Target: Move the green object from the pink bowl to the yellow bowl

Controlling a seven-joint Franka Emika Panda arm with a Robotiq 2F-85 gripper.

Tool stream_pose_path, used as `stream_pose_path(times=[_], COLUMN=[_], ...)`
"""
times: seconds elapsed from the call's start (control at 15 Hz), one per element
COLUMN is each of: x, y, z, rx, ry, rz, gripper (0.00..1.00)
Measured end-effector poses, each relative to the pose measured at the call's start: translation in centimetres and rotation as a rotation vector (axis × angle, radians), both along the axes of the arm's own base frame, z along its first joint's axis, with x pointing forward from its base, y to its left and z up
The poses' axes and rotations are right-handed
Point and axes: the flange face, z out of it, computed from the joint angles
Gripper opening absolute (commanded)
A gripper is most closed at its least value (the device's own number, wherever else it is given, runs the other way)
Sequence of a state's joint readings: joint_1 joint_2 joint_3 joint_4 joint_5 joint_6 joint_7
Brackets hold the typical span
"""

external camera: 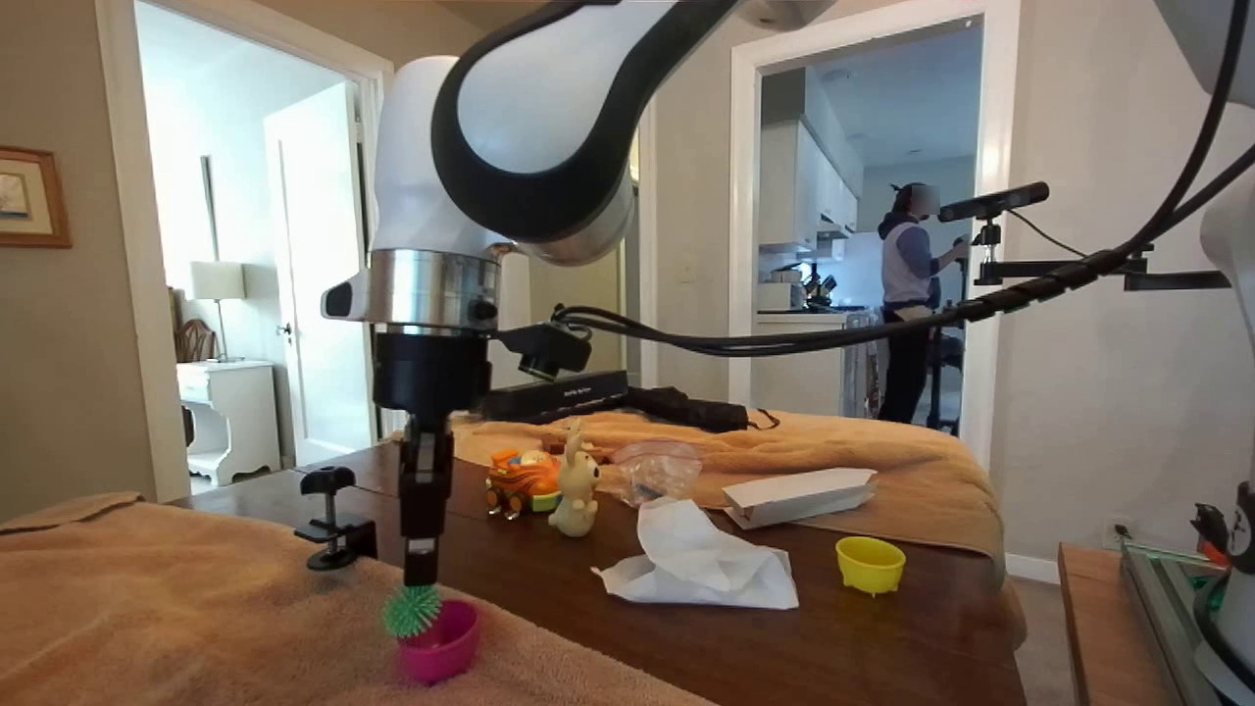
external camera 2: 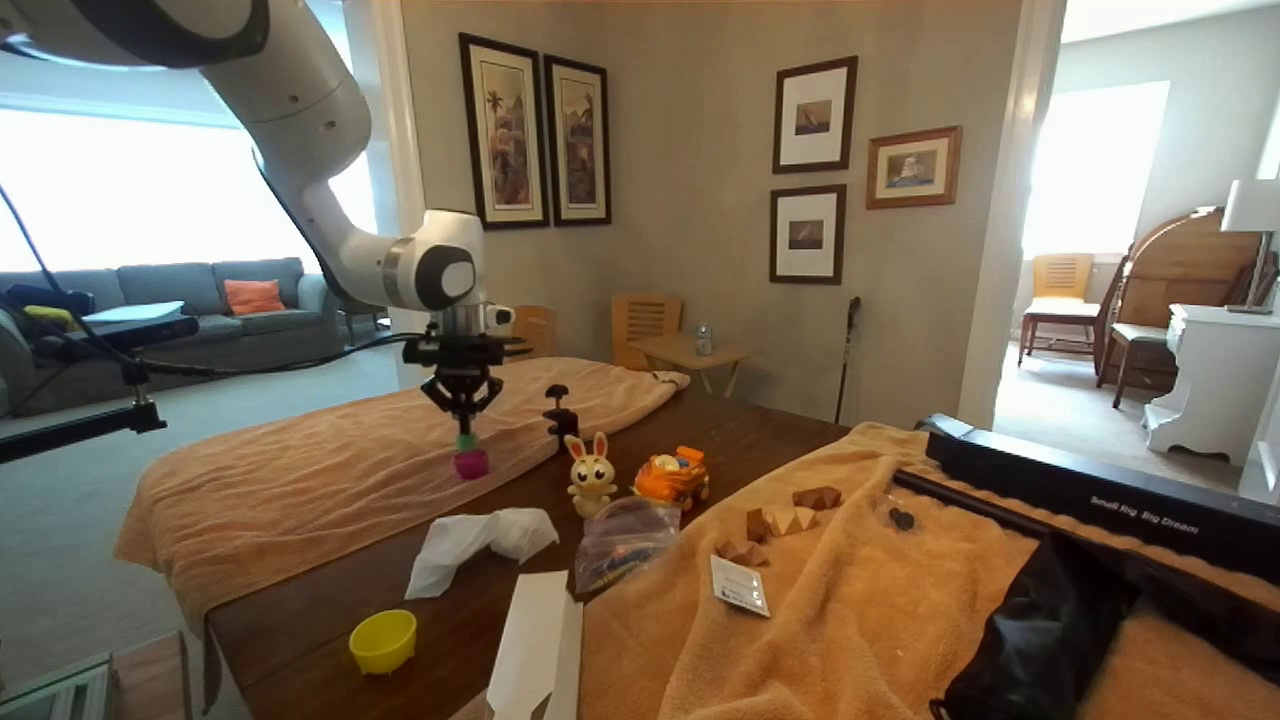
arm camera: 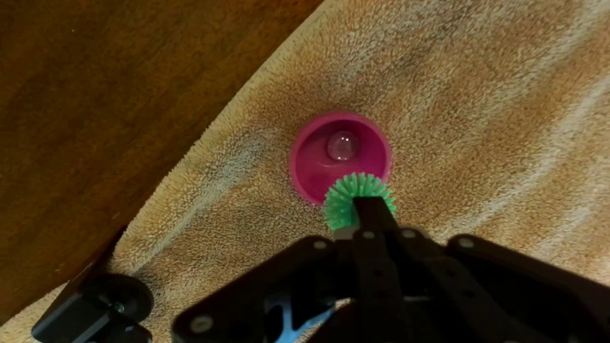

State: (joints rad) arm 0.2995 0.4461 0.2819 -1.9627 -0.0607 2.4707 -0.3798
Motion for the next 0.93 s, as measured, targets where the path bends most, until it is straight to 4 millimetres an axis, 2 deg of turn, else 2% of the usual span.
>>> stream_pose_path(times=[0.27, 0.47, 0.67, 0.93], x=[-0.7, -1.4, -2.3, -4.3], y=[0.1, -0.8, -2.6, -6.1], z=[2.9, 5.7, 8.3, 10.9], rx=[0.003, 0.014, 0.026, 0.042], ry=[0.001, 0.011, 0.042, 0.12], rz=[0.002, -0.018, -0.031, -0.018], gripper=[0.0, 0.0, 0.0, 0.0])
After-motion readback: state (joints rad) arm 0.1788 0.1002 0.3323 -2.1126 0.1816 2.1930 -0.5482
